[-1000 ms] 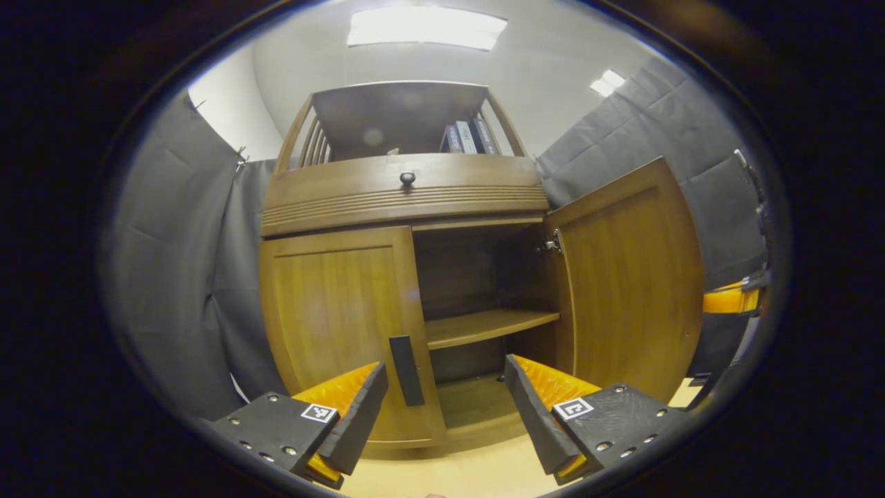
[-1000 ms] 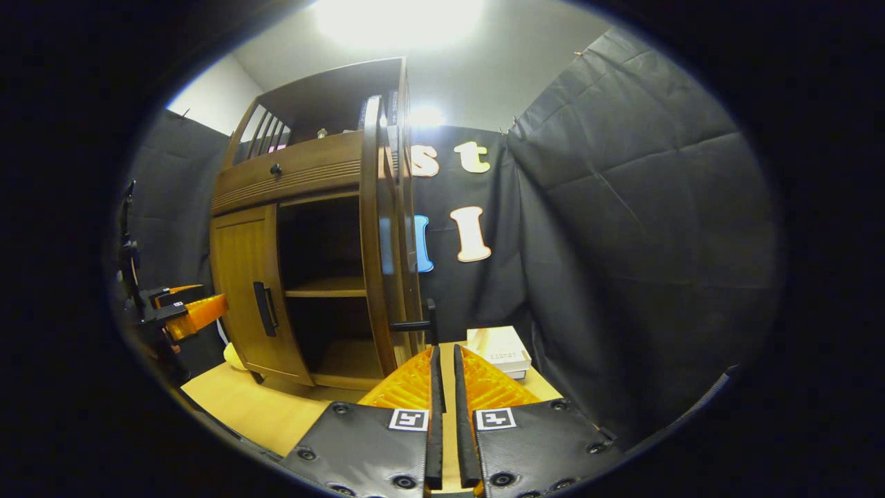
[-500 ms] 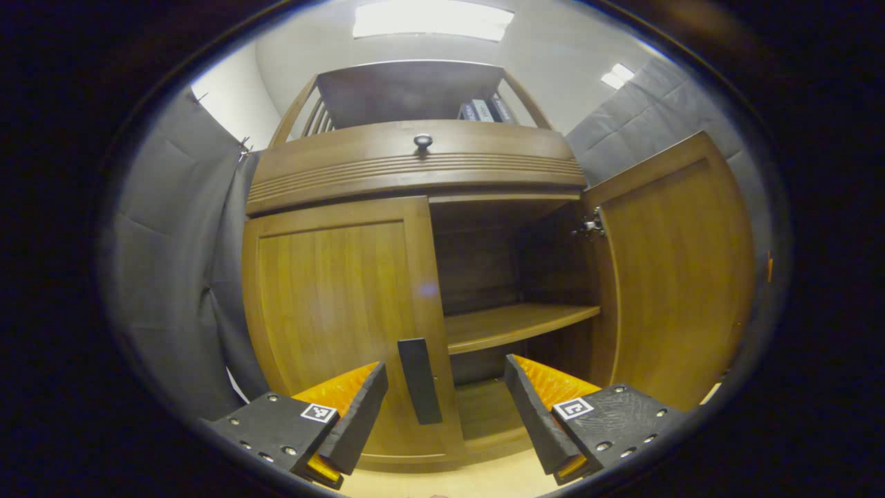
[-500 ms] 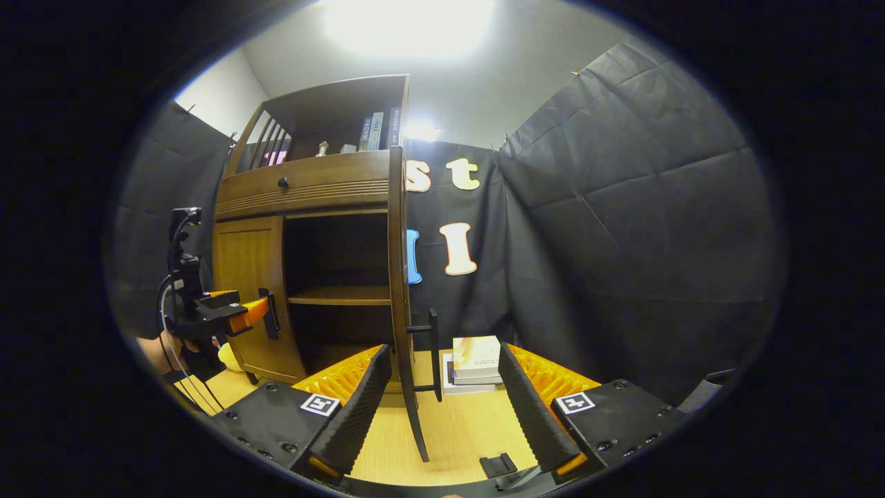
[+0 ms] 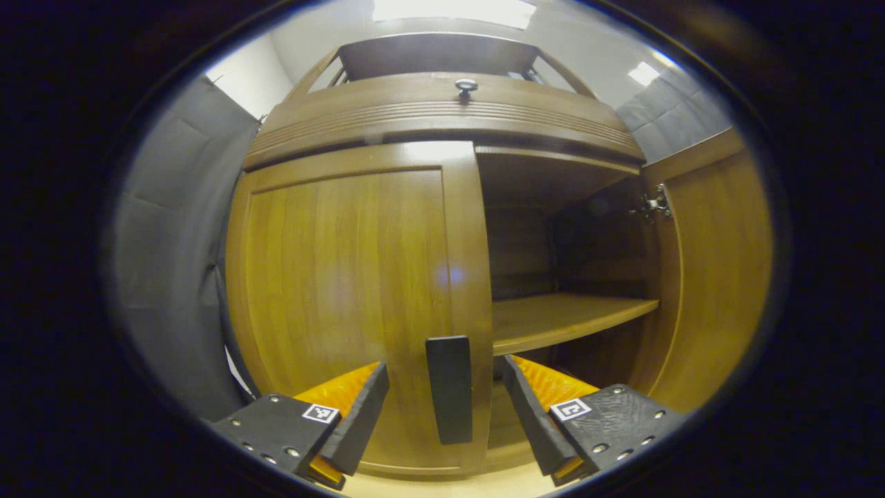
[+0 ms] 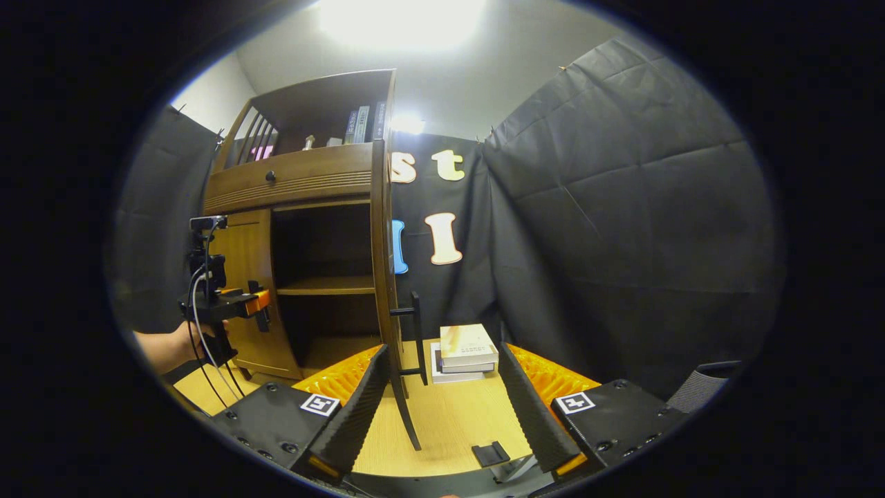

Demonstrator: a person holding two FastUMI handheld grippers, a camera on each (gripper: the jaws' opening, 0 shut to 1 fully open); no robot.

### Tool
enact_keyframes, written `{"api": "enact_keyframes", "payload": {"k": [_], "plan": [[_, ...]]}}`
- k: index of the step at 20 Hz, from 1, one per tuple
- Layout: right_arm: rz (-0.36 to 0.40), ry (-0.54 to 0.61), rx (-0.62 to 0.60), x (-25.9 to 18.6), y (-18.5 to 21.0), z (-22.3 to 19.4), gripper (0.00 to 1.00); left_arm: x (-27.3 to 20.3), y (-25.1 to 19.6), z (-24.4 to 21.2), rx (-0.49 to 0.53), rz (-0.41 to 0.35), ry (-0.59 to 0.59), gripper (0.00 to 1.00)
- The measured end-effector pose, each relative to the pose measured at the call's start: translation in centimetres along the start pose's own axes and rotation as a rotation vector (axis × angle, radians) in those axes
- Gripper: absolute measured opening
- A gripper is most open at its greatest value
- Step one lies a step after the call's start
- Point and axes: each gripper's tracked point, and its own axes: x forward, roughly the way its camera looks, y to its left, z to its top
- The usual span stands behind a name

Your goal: Open the right door of the double-door shoe cabinet with the right hand, and open the left door with the left hand.

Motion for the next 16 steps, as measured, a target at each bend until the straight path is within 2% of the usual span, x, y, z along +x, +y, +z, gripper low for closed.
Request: {"api": "enact_keyframes", "payload": {"k": [4, 7, 11, 12, 16], "plan": [[0.005, 0.007, 0.002, -0.2, 0.1, -0.1, 0.98, 1.2, -0.8, -1.2, 0.013, -0.015, 0.023, 0.67], [0.032, 0.01, 0.008, -0.2, 0.6, -0.1, 0.97, 1.4, -0.6, -1.7, 0.011, 0.019, 0.039, 0.48], [0.064, -0.004, -0.007, -0.2, 1.2, 0.3, 0.98, 0.9, -0.5, -1.8, -0.037, 0.021, 0.067, 0.22], [0.071, -0.008, -0.007, -0.2, 1.4, 0.6, 0.98, 0.4, -0.5, -1.8, -0.041, 0.02, 0.071, 0.2], [0.101, -0.012, 0.002, 0.5, 2.3, 0.8, 0.97, -2.8, 0.1, -1.6, -0.034, 0.018, 0.059, 0.22]]}}
